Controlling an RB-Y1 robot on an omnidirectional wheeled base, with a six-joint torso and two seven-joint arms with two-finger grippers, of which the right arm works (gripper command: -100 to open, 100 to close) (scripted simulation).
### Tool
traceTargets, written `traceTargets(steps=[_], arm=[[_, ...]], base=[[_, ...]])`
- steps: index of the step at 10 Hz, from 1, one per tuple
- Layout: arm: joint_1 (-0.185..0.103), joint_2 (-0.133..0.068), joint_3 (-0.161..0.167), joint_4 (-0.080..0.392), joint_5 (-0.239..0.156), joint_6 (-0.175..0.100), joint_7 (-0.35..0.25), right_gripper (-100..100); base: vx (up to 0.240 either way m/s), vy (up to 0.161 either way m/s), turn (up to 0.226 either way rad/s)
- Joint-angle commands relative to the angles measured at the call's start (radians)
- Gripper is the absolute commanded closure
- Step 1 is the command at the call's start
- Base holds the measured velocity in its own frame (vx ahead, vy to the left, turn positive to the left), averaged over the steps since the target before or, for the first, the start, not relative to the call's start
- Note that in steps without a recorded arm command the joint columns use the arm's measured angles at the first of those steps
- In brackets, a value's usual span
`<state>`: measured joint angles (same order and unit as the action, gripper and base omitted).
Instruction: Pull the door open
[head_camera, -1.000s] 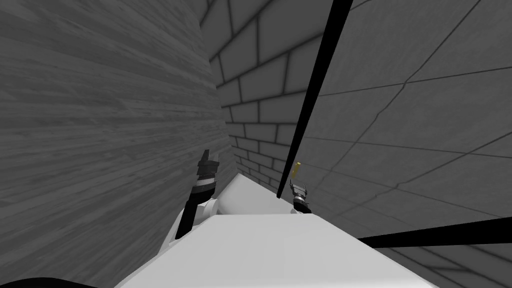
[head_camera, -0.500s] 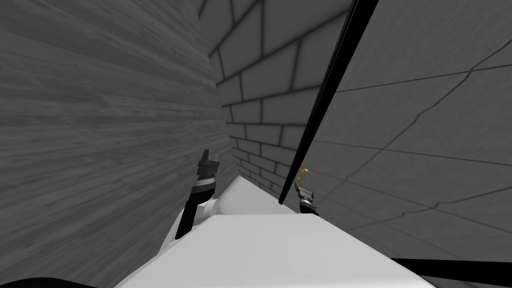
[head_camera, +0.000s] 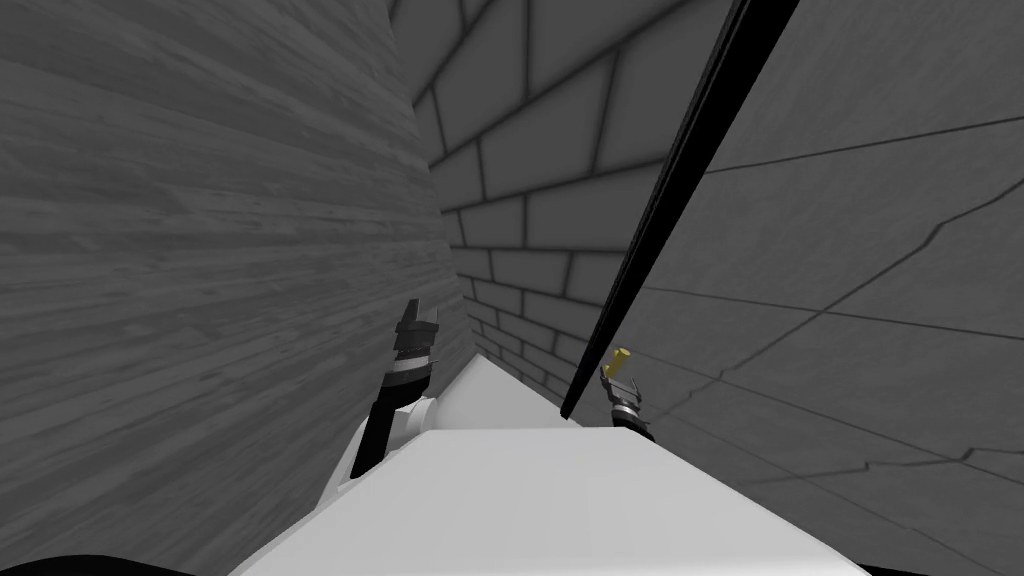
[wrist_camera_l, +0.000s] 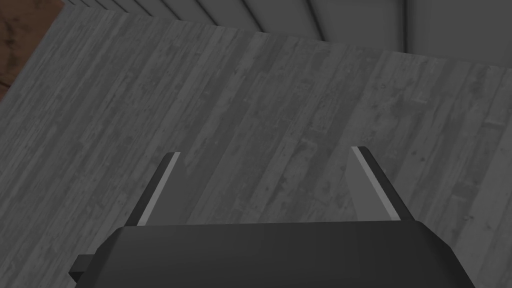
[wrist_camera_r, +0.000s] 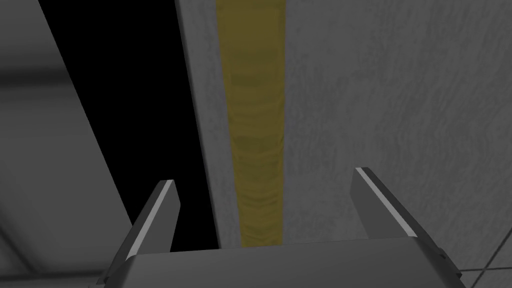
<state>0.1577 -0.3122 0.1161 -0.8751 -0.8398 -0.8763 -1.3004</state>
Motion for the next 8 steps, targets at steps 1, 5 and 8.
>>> traceTargets(steps=[1,5,8], arm=[[0.007,-0.025,-0.002,0.010,-0.003,-0.004,-0.032,-100],[0.020,-0.035,0.001,0.012,-0.005,-0.004,-0.046,100],[0.020,-0.035,0.001,0.012,-0.005,-0.004,-0.046,100]], base=[[0.123,0.013,0.030],[0.082,0.013,0.006],[-0.013,-0.009,-0.002]])
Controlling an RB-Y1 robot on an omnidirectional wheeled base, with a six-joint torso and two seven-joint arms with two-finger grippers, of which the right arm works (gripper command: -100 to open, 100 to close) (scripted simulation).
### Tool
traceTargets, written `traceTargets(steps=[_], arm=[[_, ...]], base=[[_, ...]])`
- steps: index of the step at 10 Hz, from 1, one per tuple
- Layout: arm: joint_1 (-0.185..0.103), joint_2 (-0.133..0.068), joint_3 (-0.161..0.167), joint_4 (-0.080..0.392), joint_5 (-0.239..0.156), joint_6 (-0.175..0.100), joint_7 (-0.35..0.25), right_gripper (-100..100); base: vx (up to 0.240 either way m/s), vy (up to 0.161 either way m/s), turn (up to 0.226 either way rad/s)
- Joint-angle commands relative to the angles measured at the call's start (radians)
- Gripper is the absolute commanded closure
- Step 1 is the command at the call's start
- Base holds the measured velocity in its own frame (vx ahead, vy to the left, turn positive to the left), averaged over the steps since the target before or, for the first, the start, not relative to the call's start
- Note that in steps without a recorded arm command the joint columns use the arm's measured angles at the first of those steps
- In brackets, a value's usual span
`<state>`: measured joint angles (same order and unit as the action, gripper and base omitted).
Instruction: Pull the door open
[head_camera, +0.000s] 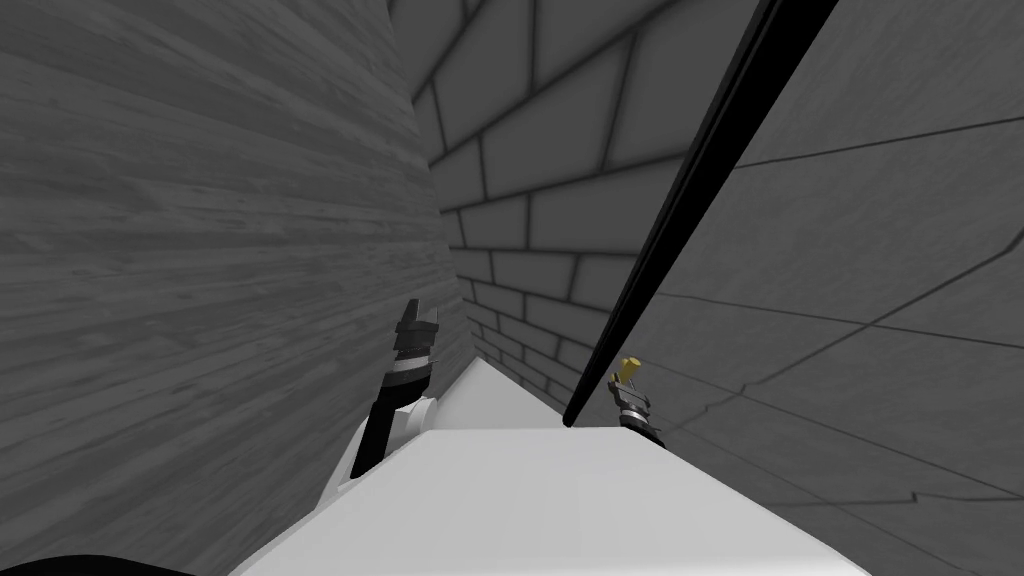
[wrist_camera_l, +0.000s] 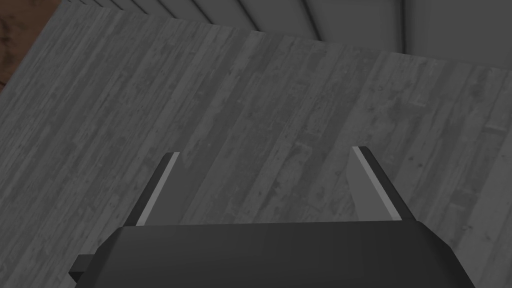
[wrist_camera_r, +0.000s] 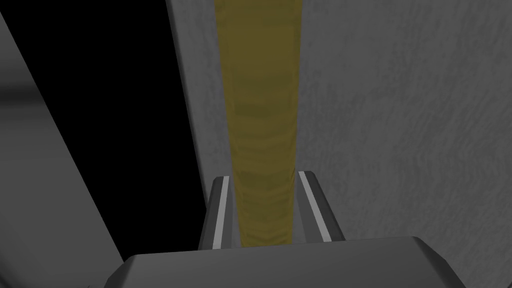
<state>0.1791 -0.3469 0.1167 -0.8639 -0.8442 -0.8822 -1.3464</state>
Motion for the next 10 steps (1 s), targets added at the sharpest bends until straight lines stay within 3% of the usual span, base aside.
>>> traceTargets(steps=[1,4,10], arm=[[-0.001,0.000,0.000,0.000,0.000,0.002,0.000,100],[0.007,-0.009,0.024,-0.013,0.013,-0.001,-0.014,100],[0.029,-0.040,0.101,-0.053,0.053,-0.007,-0.056,100]], base=[[0.000,0.000,0.000],[-0.096,-0.008,0.039],[-0.208,0.001,0.059]])
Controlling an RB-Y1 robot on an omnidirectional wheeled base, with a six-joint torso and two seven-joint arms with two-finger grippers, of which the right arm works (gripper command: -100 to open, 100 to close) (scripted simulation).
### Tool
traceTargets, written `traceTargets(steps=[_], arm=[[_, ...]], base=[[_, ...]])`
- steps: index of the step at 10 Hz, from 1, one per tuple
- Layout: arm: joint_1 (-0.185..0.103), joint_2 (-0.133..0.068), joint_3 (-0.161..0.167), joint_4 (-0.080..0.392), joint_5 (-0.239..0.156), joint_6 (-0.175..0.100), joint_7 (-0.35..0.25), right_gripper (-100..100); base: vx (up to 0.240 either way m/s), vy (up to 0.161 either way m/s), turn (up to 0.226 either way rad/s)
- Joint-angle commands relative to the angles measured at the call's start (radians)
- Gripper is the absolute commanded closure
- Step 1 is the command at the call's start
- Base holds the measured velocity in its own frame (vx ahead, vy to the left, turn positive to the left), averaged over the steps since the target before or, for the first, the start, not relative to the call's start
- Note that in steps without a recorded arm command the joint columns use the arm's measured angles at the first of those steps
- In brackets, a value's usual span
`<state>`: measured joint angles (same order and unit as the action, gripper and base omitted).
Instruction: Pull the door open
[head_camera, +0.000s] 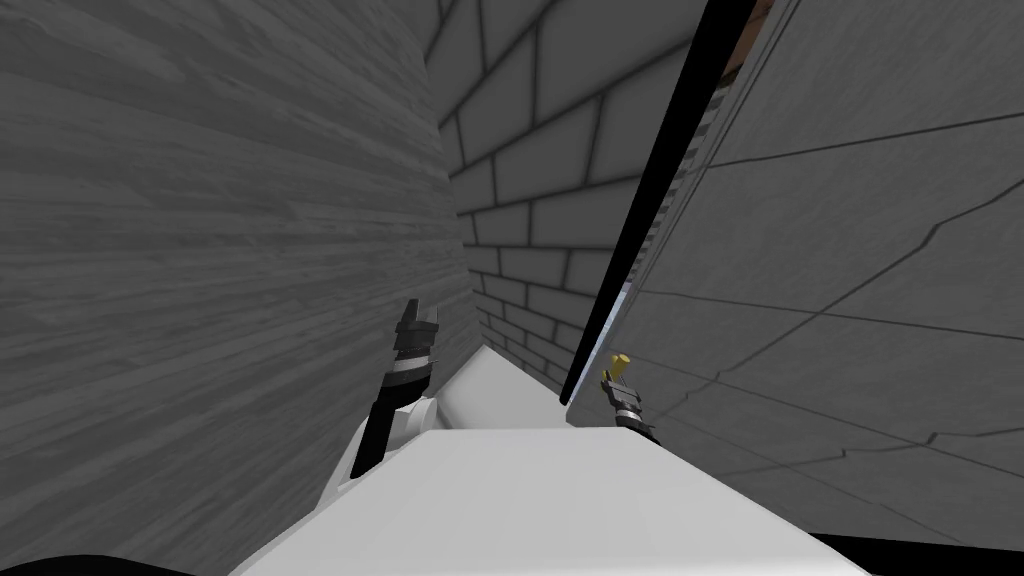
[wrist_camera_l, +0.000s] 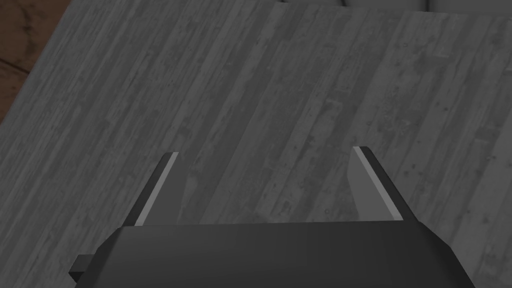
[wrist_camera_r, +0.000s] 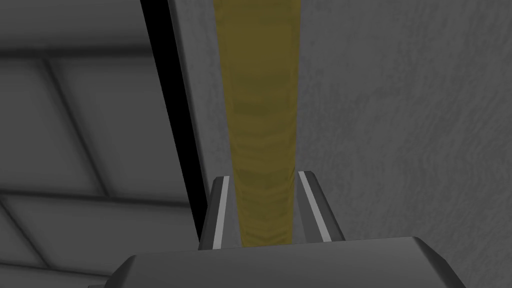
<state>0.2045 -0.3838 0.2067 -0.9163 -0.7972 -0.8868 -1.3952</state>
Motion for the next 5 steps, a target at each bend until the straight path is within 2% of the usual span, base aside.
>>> traceTargets(steps=[1,2,3,5], arm=[[0.006,-0.006,0.019,-0.005,0.010,-0.003,-0.012,100],[0.000,-0.003,0.011,-0.004,0.006,-0.002,-0.006,100],[0.008,-0.011,0.035,-0.012,0.019,-0.006,-0.018,100],[0.017,-0.021,0.058,-0.022,0.031,-0.012,-0.031,100]], base=[[-0.247,-0.001,0.047],[-0.110,0.004,0.024],[-0.150,0.007,0.065],[-0.206,-0.023,0.069]])
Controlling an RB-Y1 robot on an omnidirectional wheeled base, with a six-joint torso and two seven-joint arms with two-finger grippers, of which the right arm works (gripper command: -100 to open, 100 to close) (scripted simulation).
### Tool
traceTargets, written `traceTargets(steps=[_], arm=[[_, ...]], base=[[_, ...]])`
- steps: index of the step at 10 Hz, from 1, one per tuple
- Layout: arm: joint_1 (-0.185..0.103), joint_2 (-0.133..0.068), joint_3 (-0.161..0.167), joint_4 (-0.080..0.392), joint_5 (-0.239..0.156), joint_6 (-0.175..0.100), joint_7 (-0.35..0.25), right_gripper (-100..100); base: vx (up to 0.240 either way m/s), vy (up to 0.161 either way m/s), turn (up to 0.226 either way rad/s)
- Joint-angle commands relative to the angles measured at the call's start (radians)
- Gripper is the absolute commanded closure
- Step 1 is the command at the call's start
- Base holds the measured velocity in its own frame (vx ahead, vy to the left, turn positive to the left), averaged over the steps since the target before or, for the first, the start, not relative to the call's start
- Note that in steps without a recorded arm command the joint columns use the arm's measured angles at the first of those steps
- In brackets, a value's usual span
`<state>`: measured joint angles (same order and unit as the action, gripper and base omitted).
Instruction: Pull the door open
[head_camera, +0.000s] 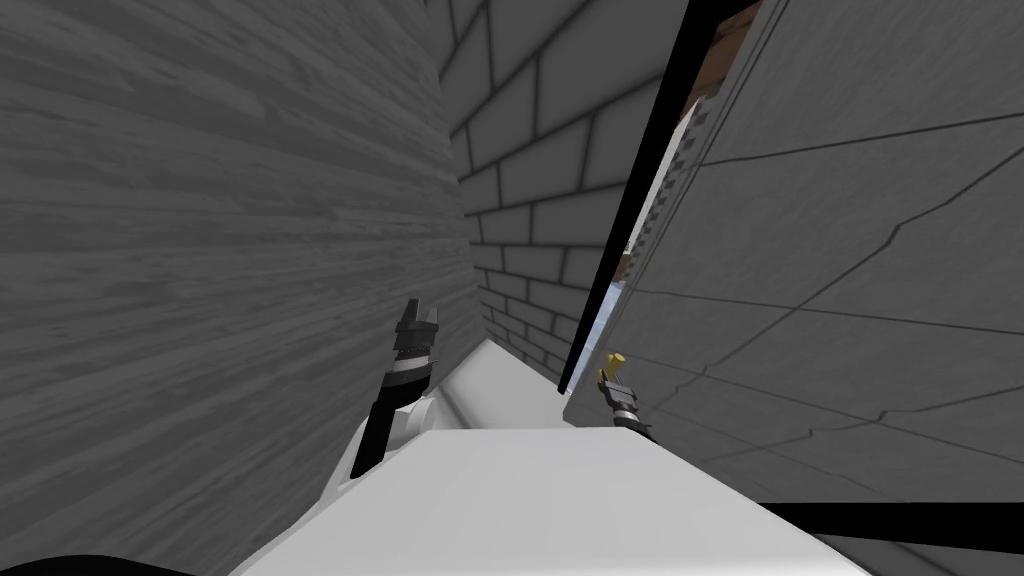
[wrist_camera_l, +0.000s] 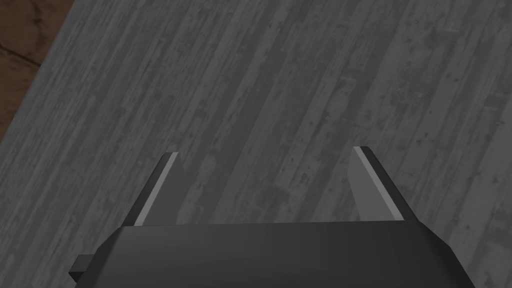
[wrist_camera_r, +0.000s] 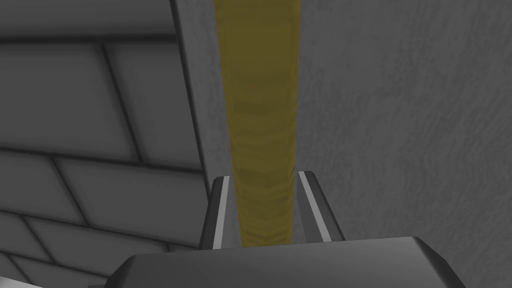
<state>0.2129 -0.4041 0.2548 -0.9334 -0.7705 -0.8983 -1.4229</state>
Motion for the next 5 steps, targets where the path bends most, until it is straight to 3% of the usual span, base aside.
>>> traceTargets(steps=[1,3,5], arm=[[0.013,-0.007,0.023,-0.011,0.012,-0.004,-0.010,100],[0.026,-0.023,0.058,-0.026,0.031,-0.013,-0.029,100],[0.024,-0.023,0.060,-0.025,0.033,-0.015,-0.030,100]], base=[[-0.255,-0.013,0.054],[-0.253,-0.035,0.076],[-0.162,-0.010,0.038]])
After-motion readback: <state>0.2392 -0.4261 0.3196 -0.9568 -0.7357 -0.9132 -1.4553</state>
